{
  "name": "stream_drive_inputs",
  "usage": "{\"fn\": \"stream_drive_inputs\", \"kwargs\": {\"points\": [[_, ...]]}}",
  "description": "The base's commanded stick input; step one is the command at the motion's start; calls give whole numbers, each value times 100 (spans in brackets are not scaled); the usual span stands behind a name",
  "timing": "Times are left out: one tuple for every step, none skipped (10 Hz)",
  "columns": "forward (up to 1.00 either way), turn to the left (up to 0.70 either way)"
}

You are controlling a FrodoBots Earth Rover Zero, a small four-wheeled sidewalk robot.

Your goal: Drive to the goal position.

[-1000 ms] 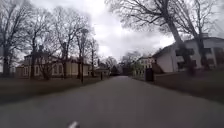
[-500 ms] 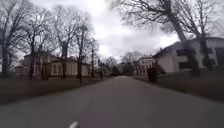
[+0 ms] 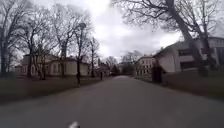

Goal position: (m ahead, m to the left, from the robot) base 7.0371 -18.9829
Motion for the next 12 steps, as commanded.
{"fn": "stream_drive_inputs", "kwargs": {"points": [[100, 0], [100, 0], [100, 0], [100, 0], [100, 0], [100, 0], [100, -4], [100, -27], [100, -40], [100, -40], [100, 0], [100, 0]]}}
